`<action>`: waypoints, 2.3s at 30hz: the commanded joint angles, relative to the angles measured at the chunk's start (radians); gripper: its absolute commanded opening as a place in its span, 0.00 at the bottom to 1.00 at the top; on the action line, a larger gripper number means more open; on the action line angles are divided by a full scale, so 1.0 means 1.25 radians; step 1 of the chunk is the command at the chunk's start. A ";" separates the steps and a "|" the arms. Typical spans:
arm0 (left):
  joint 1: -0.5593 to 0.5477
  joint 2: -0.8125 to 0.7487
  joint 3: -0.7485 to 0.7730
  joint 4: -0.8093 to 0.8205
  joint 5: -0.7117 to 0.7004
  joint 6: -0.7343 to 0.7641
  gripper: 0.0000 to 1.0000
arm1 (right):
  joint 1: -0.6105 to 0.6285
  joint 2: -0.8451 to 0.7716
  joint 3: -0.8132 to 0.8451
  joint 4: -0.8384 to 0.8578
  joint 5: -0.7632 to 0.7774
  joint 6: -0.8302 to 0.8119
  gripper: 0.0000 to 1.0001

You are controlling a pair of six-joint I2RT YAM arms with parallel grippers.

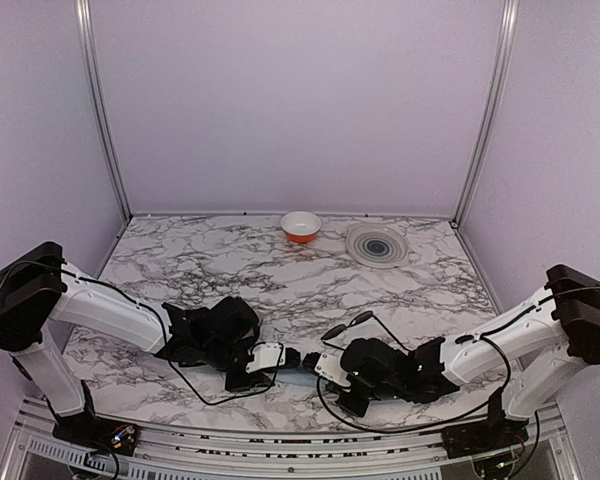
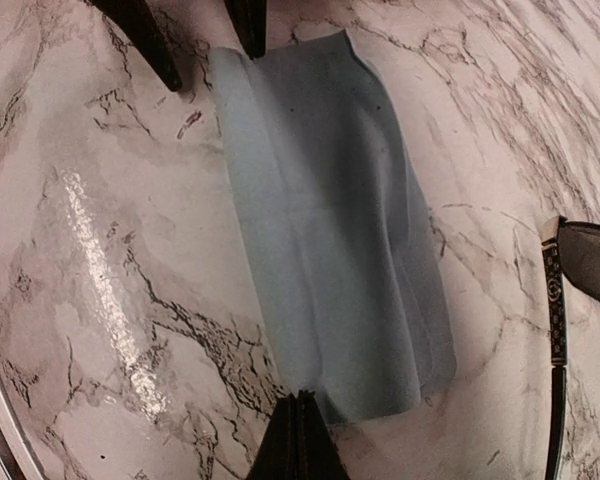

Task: Organize the sunglasses
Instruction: Place the folded cleaning cloth in the sunglasses case.

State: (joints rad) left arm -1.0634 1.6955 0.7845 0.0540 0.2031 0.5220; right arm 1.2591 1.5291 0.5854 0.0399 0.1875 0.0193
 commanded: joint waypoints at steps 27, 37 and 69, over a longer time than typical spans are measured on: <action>0.000 -0.051 -0.025 0.078 0.011 -0.020 0.00 | 0.005 -0.067 0.025 -0.054 0.017 0.017 0.01; 0.004 -0.135 0.008 0.021 -0.027 -0.101 0.00 | -0.026 -0.118 0.067 -0.098 0.066 -0.054 0.02; 0.019 -0.391 -0.084 -0.119 -0.267 -0.301 0.00 | -0.157 0.157 0.463 -0.038 0.020 -0.420 0.03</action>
State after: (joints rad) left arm -1.0451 1.2465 0.7139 -0.0486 -0.0898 0.1787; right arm 1.0752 1.6531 1.0840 -0.0376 0.2569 -0.4412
